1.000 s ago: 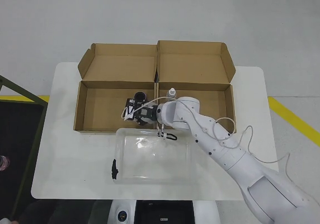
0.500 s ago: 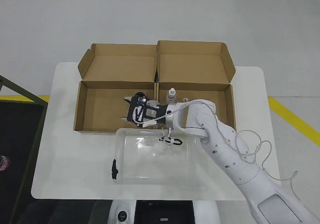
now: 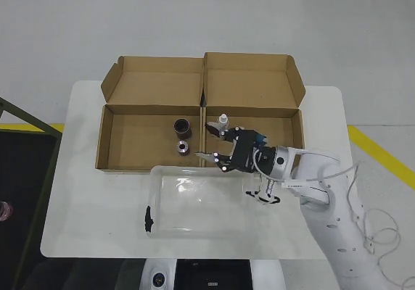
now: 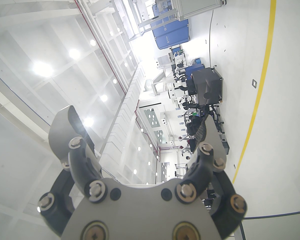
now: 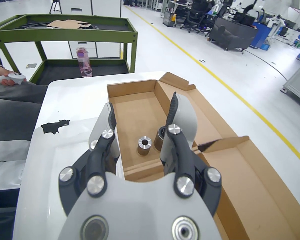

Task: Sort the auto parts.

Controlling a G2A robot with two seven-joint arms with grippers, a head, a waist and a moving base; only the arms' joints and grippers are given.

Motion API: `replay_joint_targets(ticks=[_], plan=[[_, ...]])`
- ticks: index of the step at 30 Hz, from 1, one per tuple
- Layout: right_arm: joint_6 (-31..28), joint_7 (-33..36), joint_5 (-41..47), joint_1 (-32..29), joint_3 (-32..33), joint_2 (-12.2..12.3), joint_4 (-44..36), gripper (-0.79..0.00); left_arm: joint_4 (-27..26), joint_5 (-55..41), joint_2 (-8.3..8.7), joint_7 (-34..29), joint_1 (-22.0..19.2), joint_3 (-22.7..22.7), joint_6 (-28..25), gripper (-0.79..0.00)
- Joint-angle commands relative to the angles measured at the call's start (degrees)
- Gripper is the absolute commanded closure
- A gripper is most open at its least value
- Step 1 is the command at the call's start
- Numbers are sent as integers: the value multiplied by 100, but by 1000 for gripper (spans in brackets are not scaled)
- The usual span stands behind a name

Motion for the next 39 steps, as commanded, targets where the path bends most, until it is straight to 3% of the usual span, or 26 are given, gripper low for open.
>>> replay_joint_targets(ticks=[1,10,14,22,28,34,39], plan=[[-1,-139,-25,-168,248,40,-7,-376,0,0,0,0,0,0,0,-785],[39,-1282,-547,-1020,1265,207,26,-391,0,0,0,0,0,0,0,-785],[133,-1854,-922,-1439,1667,270,52,-471,0,0,0,0,0,0,0,-785],[803,-3181,-1265,-2265,2488,345,287,-545,0,0,0,0,0,0,0,-785],[901,-3616,-1415,-2665,2826,395,463,-631,0,0,0,0,0,0,0,-785],[1044,-3905,-1478,-2965,2952,421,637,-785,0,0,0,0,0,0,0,-785],[1058,-4006,-1504,-3025,2960,444,813,-785,0,0,0,0,0,0,0,-785]])
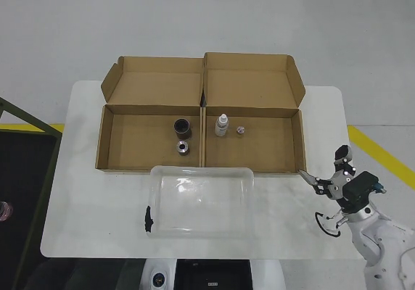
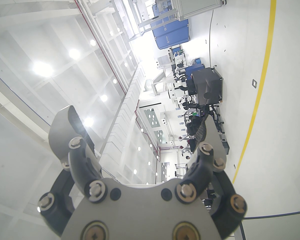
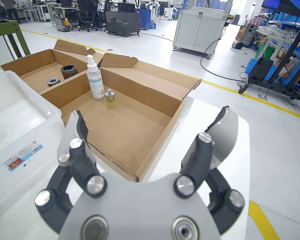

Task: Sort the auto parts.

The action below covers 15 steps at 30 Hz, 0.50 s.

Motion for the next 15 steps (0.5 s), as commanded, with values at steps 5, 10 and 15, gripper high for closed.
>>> replay_joint_targets(ticks=[5,10,15], plan=[[55,-75,-121,1,4,19,30,-785,0,0,0,0,0,0,0,-785],[58,-80,-131,0,6,20,27,-785,0,0,0,0,0,0,0,-784],[58,-79,-130,0,6,20,27,-785,0,0,0,0,0,0,0,-784]])
